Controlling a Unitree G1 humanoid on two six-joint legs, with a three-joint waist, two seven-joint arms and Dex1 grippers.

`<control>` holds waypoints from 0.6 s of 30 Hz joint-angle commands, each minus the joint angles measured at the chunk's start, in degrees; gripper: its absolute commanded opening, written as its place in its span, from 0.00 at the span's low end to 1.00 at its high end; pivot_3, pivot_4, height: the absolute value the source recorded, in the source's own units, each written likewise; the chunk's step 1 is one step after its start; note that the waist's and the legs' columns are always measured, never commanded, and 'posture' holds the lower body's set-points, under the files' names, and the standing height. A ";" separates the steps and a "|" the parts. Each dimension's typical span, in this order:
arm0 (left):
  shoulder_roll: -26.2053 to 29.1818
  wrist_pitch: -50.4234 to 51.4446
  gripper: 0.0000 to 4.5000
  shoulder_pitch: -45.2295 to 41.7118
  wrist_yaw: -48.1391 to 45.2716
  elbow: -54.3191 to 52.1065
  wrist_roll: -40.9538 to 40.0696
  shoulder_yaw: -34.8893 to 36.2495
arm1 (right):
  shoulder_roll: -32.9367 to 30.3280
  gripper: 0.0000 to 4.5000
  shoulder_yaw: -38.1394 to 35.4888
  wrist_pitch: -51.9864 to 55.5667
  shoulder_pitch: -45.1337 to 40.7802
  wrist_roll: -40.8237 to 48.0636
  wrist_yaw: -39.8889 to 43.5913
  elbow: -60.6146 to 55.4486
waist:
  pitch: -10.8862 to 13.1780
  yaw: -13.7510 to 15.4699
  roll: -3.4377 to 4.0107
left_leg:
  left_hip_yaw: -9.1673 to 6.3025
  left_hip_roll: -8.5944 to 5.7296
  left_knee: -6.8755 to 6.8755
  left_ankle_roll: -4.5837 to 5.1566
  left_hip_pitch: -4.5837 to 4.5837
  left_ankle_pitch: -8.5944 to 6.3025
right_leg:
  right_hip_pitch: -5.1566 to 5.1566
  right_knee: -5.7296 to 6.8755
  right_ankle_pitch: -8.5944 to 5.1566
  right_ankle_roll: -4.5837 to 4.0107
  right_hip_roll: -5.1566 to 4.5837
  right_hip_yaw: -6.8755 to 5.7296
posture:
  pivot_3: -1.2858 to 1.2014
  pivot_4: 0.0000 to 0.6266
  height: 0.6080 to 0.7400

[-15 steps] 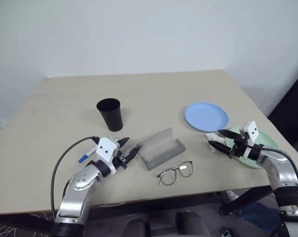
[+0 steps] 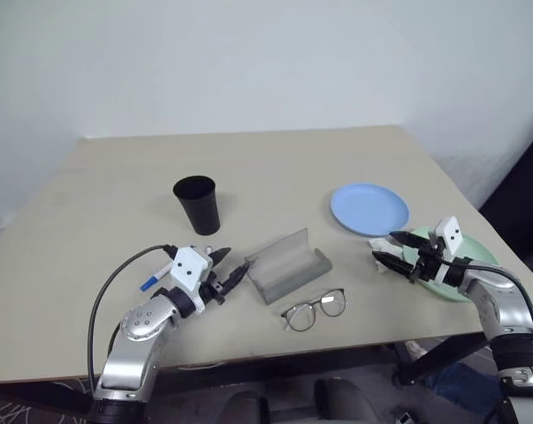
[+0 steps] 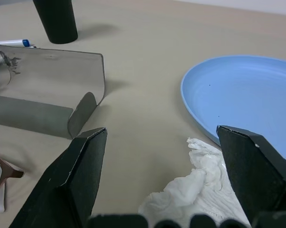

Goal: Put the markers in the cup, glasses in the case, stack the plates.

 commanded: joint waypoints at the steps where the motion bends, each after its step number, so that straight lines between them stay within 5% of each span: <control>1: 0.68 -1.05 0.61 -0.90 -1.02 -0.96 -0.99 0.94 | -0.72 0.89 -1.57 -0.58 1.65 0.60 -0.42 -4.23 | 0.00 0.06 0.00 | 0.00 -0.01 0.00 0.00 -0.01 0.00 | 0.01 0.00 0.00 0.00 0.00 -0.01 | 0.52 0.00 1.00; 18: -0.67 -2.53 0.61 -3.55 -2.55 2.39 -0.23 -0.75 | -3.99 0.89 -3.79 3.32 5.83 1.32 -2.75 -11.74 | -0.01 0.00 0.01 | -0.01 -0.01 0.02 -0.15 0.02 -0.08 | 0.02 0.00 0.00 0.00 -0.01 0.02 | 0.52 0.00 1.00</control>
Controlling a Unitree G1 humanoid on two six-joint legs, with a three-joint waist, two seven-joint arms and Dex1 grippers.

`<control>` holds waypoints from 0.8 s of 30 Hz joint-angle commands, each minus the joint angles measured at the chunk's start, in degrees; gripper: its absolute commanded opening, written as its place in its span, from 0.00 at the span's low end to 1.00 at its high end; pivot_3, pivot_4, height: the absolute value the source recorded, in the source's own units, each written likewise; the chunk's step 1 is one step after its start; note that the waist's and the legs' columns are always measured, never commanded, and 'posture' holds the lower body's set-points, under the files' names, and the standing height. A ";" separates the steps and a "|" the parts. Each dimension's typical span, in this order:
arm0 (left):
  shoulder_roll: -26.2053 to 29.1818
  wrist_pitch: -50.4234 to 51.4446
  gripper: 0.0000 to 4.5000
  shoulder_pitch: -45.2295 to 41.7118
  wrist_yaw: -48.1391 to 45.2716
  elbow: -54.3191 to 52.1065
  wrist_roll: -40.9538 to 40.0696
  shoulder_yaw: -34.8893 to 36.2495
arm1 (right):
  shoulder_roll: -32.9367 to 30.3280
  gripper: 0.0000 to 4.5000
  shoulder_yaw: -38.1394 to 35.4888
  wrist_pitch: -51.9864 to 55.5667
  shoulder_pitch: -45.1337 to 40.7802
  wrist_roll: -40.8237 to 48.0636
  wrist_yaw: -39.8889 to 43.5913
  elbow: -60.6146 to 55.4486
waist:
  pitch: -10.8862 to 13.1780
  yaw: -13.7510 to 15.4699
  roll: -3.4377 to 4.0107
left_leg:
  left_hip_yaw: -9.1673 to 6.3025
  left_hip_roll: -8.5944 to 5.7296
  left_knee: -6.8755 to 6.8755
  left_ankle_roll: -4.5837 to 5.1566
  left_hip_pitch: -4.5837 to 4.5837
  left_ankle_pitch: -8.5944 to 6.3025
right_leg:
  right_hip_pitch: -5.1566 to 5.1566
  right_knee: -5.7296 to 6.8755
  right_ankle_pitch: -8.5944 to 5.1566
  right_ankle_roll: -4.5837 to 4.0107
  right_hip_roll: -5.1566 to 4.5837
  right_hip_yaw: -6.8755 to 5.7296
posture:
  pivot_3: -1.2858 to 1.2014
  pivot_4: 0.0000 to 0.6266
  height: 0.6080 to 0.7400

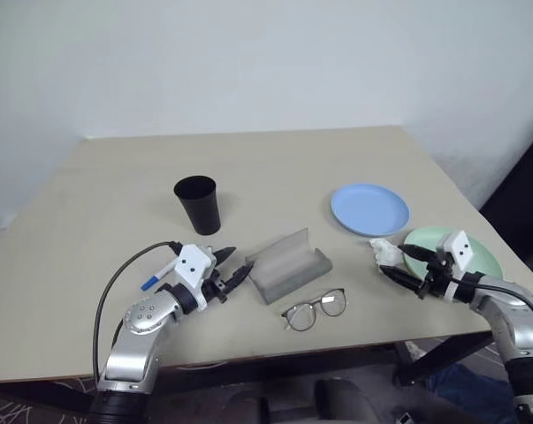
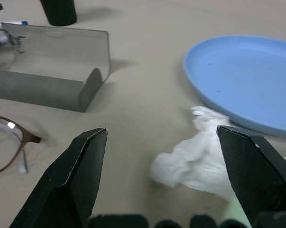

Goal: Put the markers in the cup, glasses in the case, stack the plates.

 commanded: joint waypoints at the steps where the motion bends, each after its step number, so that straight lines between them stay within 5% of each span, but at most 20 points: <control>1: -0.80 -1.60 0.61 -0.78 0.34 -0.63 -0.04 -0.33 | -1.27 0.89 -1.11 0.56 -1.84 0.61 -0.25 -2.92 | 0.00 -0.04 0.00 | 0.00 0.01 0.00 0.01 0.00 0.00 | -0.01 0.00 0.00 0.00 0.01 0.00 | 0.52 0.00 1.00; 24: -2.83 -2.00 0.61 -3.77 -3.48 0.55 -1.25 -3.71 | -14.37 0.89 10.11 28.84 -8.65 -9.89 -2.60 -7.58 | 0.00 0.00 -0.01 | -0.03 0.00 0.12 0.02 -0.03 0.01 | -0.01 -0.01 0.00 0.00 0.00 0.01 | 0.52 0.00 1.00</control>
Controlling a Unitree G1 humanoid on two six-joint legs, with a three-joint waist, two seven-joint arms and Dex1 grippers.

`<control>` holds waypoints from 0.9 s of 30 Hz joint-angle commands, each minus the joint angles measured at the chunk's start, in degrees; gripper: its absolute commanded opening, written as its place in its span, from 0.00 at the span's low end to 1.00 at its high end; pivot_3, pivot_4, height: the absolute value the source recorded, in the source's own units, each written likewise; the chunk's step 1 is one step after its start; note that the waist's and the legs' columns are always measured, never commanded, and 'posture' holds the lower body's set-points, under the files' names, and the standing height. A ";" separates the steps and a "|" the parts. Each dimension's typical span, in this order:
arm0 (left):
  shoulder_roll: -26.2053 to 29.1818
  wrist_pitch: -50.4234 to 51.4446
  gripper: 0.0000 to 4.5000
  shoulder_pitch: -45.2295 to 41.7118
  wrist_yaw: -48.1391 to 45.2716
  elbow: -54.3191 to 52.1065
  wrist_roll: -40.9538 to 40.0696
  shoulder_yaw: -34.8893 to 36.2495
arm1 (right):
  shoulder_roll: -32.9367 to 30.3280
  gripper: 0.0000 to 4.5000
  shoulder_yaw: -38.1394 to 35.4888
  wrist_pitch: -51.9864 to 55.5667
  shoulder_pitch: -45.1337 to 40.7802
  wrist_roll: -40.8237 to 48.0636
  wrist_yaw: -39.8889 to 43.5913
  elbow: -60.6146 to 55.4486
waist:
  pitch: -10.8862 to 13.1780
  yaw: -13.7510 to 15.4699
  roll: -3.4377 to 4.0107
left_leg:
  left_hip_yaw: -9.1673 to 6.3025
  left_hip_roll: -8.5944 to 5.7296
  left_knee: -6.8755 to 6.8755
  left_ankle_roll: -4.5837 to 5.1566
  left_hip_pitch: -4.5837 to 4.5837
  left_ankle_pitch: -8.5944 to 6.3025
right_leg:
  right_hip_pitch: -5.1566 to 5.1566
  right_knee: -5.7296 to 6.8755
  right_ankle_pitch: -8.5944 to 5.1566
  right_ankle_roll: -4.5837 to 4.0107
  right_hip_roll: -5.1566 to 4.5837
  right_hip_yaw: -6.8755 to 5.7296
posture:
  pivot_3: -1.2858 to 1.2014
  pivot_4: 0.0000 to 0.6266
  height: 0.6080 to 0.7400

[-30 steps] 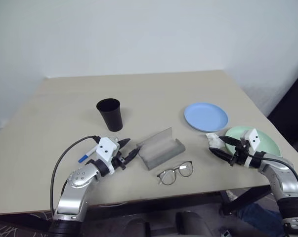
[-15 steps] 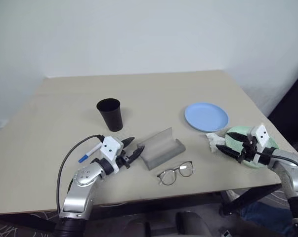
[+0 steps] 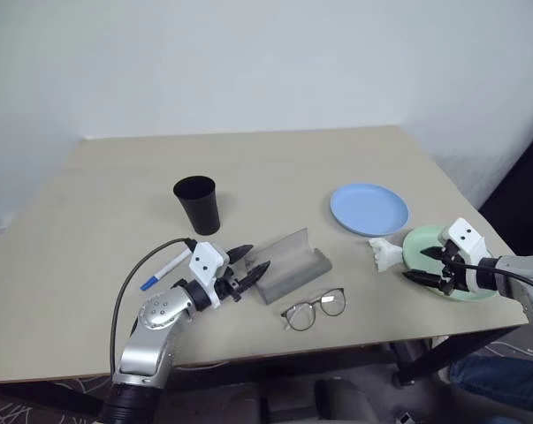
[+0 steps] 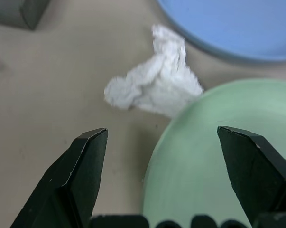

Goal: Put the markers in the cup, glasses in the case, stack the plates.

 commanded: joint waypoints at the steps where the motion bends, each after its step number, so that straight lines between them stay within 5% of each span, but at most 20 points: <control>1: -0.49 -1.40 0.61 -1.57 -0.49 -0.03 -0.17 -0.60 | -1.41 0.89 1.77 3.72 -2.41 -2.14 -1.22 -1.60 | 0.00 0.04 0.00 | 0.00 0.00 0.03 0.01 -0.01 0.00 | 0.01 0.00 0.00 0.00 0.00 -0.01 | 0.52 0.00 1.00; 6: -0.82 -1.80 0.61 -1.88 -0.43 0.55 -0.01 -1.00 | -1.21 0.89 3.05 6.19 -3.18 -3.05 -1.92 -2.07 | 0.00 0.05 0.00 | 0.00 -0.01 0.06 0.02 -0.05 0.00 | 0.00 0.00 0.00 0.00 0.00 -0.04 | 0.52 0.00 1.00; 9: -0.95 -2.10 0.61 -1.72 -0.41 0.69 0.01 -1.09 | -1.19 0.77 3.67 7.60 -3.79 -3.59 -2.21 -1.31 | 0.00 0.05 -0.01 | 0.00 -0.01 0.06 0.03 -0.06 0.01 | 0.00 -0.01 0.00 0.00 0.00 -0.04 | 0.52 0.00 1.00; 19: -1.00 -2.44 0.61 -1.21 -0.12 0.59 0.10 -0.95 | -1.14 0.01 4.67 8.20 -5.52 -4.39 -2.02 -0.93 | 0.00 -0.06 -0.06 | -0.03 0.01 0.07 -0.01 -0.03 -0.01 | 0.00 -0.01 0.00 0.00 0.00 -0.02 | 0.52 0.00 1.00; 27: -1.02 -2.30 0.61 -0.90 0.11 0.28 0.12 -0.92 | 0.53 0.00 5.64 4.50 -9.95 -8.33 -6.21 5.21 | -0.07 -0.16 -0.19 | 0.05 0.14 0.21 -0.03 0.02 -0.03 | 0.01 -0.11 0.00 0.00 -0.03 -0.08 | 0.52 0.00 1.00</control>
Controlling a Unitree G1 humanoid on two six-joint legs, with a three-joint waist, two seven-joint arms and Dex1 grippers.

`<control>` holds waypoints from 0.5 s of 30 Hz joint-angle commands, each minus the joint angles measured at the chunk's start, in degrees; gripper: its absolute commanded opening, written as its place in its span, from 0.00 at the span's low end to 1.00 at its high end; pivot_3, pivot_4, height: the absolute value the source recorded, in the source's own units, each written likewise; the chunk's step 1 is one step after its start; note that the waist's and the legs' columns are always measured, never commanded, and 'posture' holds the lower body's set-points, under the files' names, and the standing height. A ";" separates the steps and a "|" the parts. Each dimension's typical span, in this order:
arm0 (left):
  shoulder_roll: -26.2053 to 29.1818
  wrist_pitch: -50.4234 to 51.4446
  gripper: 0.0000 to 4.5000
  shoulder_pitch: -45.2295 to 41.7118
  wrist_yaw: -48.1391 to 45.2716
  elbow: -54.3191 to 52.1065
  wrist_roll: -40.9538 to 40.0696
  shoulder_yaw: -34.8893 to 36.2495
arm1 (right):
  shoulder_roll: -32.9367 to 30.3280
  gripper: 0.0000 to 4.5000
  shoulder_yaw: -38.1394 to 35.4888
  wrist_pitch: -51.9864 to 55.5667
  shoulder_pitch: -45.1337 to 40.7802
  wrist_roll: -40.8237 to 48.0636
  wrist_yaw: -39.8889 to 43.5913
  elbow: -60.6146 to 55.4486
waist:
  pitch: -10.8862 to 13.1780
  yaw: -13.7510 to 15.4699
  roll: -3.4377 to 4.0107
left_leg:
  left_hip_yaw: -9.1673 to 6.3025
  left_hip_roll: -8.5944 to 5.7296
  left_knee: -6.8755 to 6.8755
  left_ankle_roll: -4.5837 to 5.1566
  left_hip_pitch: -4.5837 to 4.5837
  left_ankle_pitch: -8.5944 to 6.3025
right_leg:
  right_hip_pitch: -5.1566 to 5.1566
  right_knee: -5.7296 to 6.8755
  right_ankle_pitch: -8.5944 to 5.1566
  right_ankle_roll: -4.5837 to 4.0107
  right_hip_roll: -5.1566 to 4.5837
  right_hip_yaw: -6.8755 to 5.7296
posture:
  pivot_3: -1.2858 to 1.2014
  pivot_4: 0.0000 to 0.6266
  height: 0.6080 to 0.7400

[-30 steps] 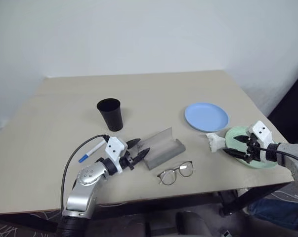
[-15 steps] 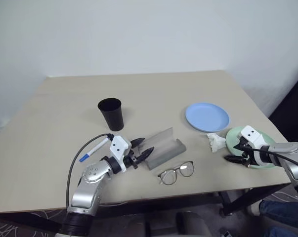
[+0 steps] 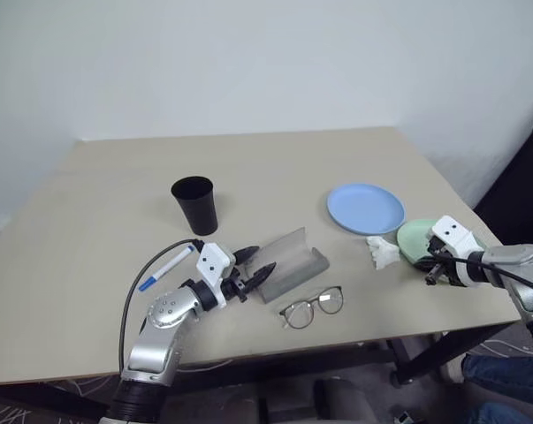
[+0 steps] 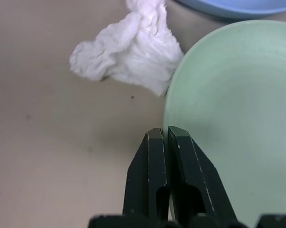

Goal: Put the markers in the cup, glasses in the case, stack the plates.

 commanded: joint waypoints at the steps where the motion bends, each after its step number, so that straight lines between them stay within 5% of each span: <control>1: 0.00 -1.04 0.61 -0.66 0.34 -1.54 0.00 0.16 | 0.47 0.00 -0.25 -3.49 -3.48 -3.14 -3.32 3.66 | 0.00 0.00 0.01 | 0.00 0.00 0.02 0.00 0.00 0.00 | 0.00 -0.01 0.00 0.00 0.00 0.00 | 0.52 0.00 1.00; 15: -0.12 -1.26 0.61 -1.34 0.44 -0.81 0.27 0.03 | 4.63 0.00 1.25 -24.39 -15.98 -11.07 -10.73 21.79 | -0.03 0.03 0.10 | 0.06 -0.12 -0.35 0.25 -0.11 0.06 | -0.18 0.08 0.00 -0.01 0.08 0.04 | 0.52 0.00 1.00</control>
